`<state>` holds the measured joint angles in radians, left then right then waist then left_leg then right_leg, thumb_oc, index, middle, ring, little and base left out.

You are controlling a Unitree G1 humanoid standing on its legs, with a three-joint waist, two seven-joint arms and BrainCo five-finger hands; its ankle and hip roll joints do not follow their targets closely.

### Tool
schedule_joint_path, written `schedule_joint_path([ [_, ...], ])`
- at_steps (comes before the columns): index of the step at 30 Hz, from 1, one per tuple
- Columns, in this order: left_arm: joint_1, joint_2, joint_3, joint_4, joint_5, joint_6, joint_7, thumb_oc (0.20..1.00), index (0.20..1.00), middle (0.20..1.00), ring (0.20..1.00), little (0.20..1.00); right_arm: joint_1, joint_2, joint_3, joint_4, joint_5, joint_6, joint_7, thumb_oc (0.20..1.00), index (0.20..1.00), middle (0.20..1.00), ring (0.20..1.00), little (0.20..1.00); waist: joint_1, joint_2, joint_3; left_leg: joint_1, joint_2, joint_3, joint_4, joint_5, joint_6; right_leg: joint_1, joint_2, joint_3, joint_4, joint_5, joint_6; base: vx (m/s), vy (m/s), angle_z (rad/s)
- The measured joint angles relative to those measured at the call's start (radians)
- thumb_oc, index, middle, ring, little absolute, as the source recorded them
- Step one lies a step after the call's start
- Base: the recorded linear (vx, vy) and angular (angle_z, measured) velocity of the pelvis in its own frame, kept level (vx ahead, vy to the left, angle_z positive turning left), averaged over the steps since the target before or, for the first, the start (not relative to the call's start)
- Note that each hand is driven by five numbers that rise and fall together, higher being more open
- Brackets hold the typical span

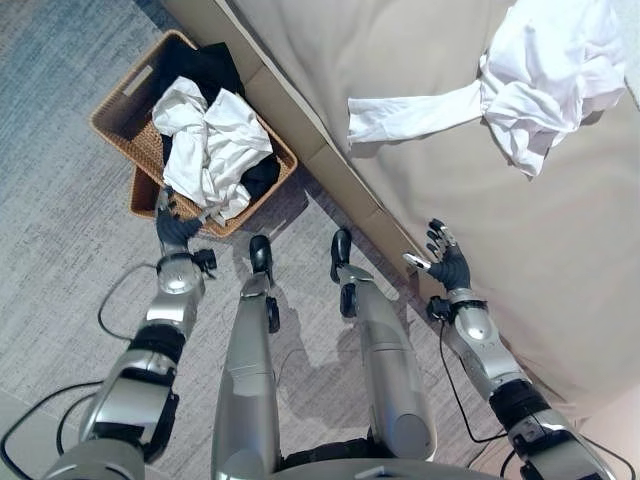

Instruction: Pick up clothes into the bucket

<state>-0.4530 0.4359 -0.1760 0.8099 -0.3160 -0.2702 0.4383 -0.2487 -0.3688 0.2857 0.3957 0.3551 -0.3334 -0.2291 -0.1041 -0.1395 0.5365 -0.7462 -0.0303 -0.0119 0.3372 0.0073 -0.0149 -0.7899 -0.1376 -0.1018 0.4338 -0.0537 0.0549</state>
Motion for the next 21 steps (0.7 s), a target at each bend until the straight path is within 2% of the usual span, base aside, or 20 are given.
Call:
schedule_joint_path([
  [3,0.067,-0.021,-0.011,0.006,0.074,0.0,0.003,1.0,1.0,1.0,1.0,1.0,-0.001,-0.007,-0.001,-0.031,-0.041,-0.004,-0.015,1.0,1.0,1.0,1.0,1.0,0.014,0.005,0.0,0.083,0.003,-0.013,-0.07,0.024,-0.011,0.075,0.002,-0.017,-0.037,0.001,-0.001,0.02,-0.061,0.12],
  [5,0.116,-0.027,-0.063,0.006,0.14,0.0,0.002,1.0,1.0,1.0,1.0,1.0,0.003,-0.014,-0.008,-0.078,-0.077,-0.015,-0.03,1.0,1.0,1.0,1.0,1.0,0.021,0.016,-0.002,0.145,0.004,-0.021,-0.108,0.029,-0.009,0.132,0.005,-0.025,-0.065,0.0,-0.001,0.04,-0.062,0.08],
  [6,0.147,-0.04,-0.111,-0.007,0.198,0.0,-0.005,1.0,1.0,1.0,1.0,1.0,0.001,-0.017,-0.033,-0.104,-0.106,-0.016,-0.042,1.0,1.0,1.0,1.0,1.0,0.042,0.032,-0.002,0.184,0.005,-0.021,-0.135,0.036,-0.013,0.17,0.006,-0.033,-0.081,0.0,-0.001,0.02,-0.036,0.04],
  [9,0.192,-0.069,-0.213,-0.012,0.302,-0.003,-0.022,1.0,1.0,1.0,1.0,1.0,-0.01,-0.036,-0.078,-0.117,-0.174,-0.018,-0.083,1.0,1.0,1.0,1.0,1.0,0.053,0.07,-0.004,0.257,0.001,-0.035,-0.182,0.053,-0.015,0.24,0.001,-0.046,-0.105,0.001,-0.001,0.04,-0.044,0.14],
  [11,0.217,-0.082,-0.247,-0.011,0.367,-0.008,-0.044,1.0,1.0,1.0,1.0,1.0,-0.044,-0.045,-0.104,-0.106,-0.234,-0.015,-0.135,1.0,1.0,1.0,1.0,1.0,0.067,0.088,-0.003,0.285,0.0,-0.039,-0.192,0.054,-0.015,0.267,0.0,-0.05,-0.107,-0.002,0.0,0.05,-0.039,0.08],
  [15,0.226,-0.109,-0.267,0.002,0.385,-0.01,-0.06,1.0,1.0,1.0,1.0,1.0,-0.126,-0.074,-0.137,-0.051,-0.352,-0.01,-0.239,1.0,1.0,1.0,1.0,1.0,0.064,0.121,-0.002,0.318,-0.005,-0.038,-0.212,0.066,-0.016,0.289,-0.006,-0.048,-0.106,-0.002,0.0,0.02,-0.027,0.02],
  [19,0.23,-0.145,-0.276,-0.006,0.37,-0.032,-0.063,1.0,1.0,1.0,1.0,1.0,-0.274,-0.167,-0.182,0.097,-0.457,0.037,-0.387,1.0,1.0,1.0,1.0,1.0,0.079,0.178,-0.002,0.355,-0.008,-0.045,-0.262,0.09,-0.011,0.304,-0.01,-0.052,-0.1,-0.007,0.006,0.03,-0.038,0.04],
  [21,0.232,-0.157,-0.278,-0.021,0.35,-0.038,-0.062,1.0,1.0,1.0,1.0,1.0,-0.329,-0.22,-0.18,0.187,-0.482,0.064,-0.423,1.0,1.0,1.0,1.0,1.0,0.073,0.196,-0.002,0.357,-0.01,-0.044,-0.273,0.104,-0.012,0.295,-0.013,-0.048,-0.087,-0.007,0.005,0.03,-0.045,0.04],
])
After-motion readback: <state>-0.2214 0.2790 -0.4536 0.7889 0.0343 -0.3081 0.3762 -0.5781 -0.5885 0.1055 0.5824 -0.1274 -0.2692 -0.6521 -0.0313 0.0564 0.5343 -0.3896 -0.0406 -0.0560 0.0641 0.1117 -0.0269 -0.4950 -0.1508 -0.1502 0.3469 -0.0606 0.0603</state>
